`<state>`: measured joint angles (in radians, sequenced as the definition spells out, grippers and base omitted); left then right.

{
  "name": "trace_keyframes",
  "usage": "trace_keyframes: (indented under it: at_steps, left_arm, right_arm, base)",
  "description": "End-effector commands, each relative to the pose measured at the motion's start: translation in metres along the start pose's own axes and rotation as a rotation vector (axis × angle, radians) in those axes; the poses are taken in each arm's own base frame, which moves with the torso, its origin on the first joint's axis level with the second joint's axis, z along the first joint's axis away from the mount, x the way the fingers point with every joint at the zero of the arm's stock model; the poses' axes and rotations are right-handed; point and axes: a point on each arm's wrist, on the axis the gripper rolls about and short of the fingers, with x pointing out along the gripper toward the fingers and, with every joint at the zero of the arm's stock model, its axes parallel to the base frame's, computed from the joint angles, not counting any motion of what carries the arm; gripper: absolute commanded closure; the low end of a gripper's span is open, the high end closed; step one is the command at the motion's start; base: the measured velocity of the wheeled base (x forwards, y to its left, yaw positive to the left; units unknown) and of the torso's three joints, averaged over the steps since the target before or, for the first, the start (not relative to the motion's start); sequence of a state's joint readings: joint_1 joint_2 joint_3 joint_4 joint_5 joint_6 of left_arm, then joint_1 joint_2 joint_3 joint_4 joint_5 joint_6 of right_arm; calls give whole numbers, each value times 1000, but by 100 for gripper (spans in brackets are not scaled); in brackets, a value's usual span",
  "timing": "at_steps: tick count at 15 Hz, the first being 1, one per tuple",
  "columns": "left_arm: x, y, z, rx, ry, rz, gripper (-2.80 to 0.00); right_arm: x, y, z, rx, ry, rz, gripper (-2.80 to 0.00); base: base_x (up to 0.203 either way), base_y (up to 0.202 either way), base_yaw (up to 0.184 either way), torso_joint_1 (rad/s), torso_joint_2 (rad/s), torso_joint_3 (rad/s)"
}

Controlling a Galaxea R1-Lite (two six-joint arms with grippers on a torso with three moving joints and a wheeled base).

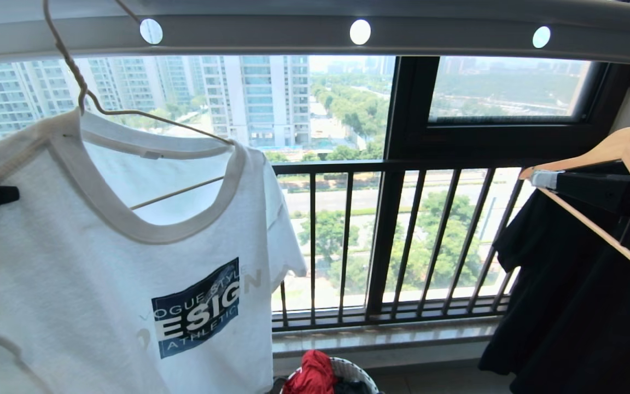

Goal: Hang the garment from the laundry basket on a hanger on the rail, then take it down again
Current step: Hang the clothes rack on the clothesline

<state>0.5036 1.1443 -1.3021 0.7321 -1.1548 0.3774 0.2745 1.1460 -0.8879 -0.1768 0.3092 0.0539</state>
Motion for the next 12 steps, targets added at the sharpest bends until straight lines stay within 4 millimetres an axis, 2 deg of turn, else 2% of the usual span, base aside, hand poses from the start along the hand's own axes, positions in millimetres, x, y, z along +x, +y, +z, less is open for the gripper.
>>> trace_keyframes:
  at_steps: [1, 7, 12]
  left_arm:
    - [6, 7, -1, -19, 15, -29, 0]
    - [22, 28, 1, -11, 57, 13, 0]
    - [34, 31, -1, -7, 91, -13, 0]
  right_arm:
    - [-1, 0, -1, -1, -1, 2, 0]
    - [-2, 0, 0, -2, -6, 0, 0]
    - [-1, 0, -1, -1, -3, -1, 0]
  base:
    - [0, 0, 0, 0, 0, 0]
    - [0, 0, 0, 0, 0, 0]
    - [0, 0, 0, 0, 0, 0]
